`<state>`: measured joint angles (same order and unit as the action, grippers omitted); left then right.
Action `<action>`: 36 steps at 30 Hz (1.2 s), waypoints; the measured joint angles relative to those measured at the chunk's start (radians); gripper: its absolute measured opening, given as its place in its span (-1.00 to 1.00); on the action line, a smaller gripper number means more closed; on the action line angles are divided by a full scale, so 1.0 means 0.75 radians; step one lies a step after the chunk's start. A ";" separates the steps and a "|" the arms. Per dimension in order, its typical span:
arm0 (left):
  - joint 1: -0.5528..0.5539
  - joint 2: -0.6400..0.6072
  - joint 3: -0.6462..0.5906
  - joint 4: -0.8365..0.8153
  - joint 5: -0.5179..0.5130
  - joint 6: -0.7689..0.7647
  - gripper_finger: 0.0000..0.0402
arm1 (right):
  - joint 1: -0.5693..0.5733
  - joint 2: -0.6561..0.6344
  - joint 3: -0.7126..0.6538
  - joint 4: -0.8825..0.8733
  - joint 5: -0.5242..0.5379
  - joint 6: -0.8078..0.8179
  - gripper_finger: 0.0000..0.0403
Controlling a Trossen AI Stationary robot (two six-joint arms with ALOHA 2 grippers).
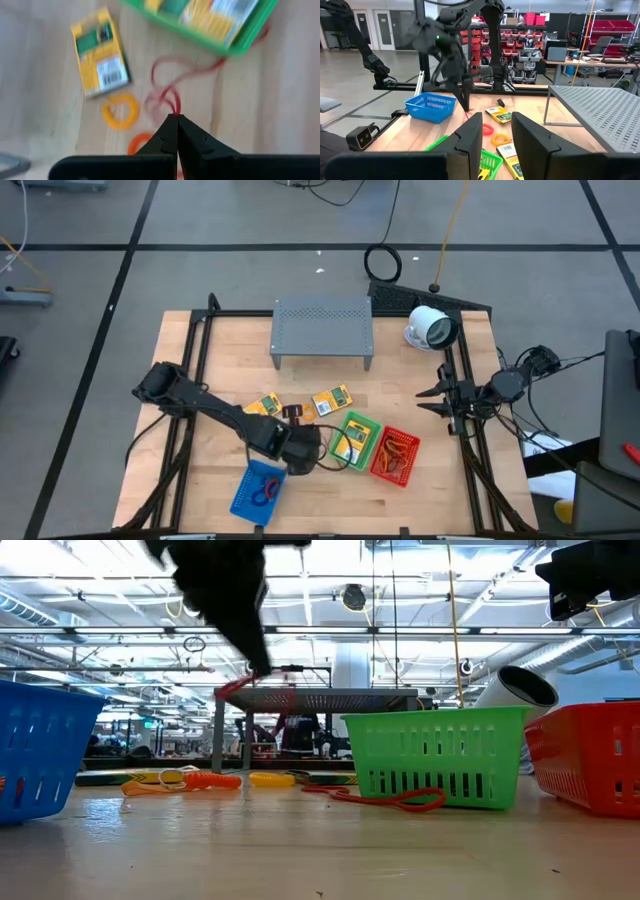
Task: Pick & Place Office Desk Supplies
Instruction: Put the red rubber band into the red bin
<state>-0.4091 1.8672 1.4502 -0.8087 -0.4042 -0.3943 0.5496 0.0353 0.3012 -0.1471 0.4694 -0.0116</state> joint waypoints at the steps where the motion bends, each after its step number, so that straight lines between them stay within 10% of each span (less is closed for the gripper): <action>1: 0.000 -0.013 0.001 0.034 -0.006 0.007 -0.99 | 0.000 0.000 0.000 0.000 0.000 -0.001 -0.53; 16: 0.043 0.043 0.036 0.728 -0.015 0.323 -0.99 | 0.000 0.000 0.000 -0.001 0.000 0.000 -0.53; 36: 0.127 0.669 0.851 0.729 0.354 0.557 -0.99 | 0.000 0.000 0.000 0.000 0.000 0.000 -0.53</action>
<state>-0.3142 2.3689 2.0882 -0.2622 -0.1389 0.0238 0.5495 0.0353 0.3012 -0.1471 0.4697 -0.0119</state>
